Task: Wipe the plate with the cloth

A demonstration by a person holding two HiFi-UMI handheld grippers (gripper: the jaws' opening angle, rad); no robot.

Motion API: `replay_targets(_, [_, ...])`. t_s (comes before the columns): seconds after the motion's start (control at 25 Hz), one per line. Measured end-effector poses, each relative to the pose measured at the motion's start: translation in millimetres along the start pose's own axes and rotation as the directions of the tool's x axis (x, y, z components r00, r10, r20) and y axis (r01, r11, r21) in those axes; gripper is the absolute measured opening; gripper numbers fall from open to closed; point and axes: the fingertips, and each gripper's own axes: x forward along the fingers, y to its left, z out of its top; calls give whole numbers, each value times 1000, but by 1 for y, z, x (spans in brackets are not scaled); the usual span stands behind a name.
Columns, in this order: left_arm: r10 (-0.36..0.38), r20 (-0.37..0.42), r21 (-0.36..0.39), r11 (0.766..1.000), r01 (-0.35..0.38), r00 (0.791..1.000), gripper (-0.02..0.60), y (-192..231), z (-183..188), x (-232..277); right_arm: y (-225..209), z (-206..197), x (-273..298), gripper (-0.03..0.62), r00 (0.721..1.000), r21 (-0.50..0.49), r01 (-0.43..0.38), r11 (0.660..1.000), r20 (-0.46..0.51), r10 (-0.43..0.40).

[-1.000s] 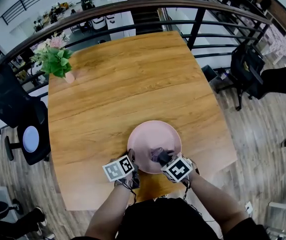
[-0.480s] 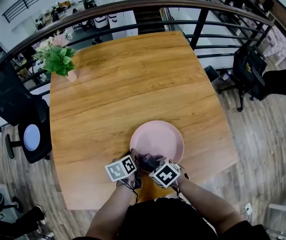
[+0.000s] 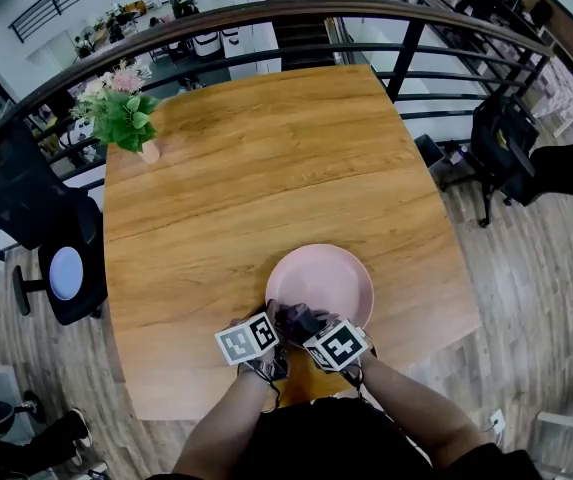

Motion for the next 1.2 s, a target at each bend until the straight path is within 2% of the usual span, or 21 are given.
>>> replay_targets(0.28, [-4,-4,-3,1000,4,1000,31,0,-1,0,-7,29,1,74,998,40,-8,999,55,6])
replay_targets(0.76, [-13,-11,5,1000,13,1000,31,2,1,2,-24,51,19,74,999,-3,34,999,26,-34])
replay_targets(1.2, [-15,-10,3,1000,15,1000,31,2,0,3,-55,58,11,74,997,41,67,997,38,-69])
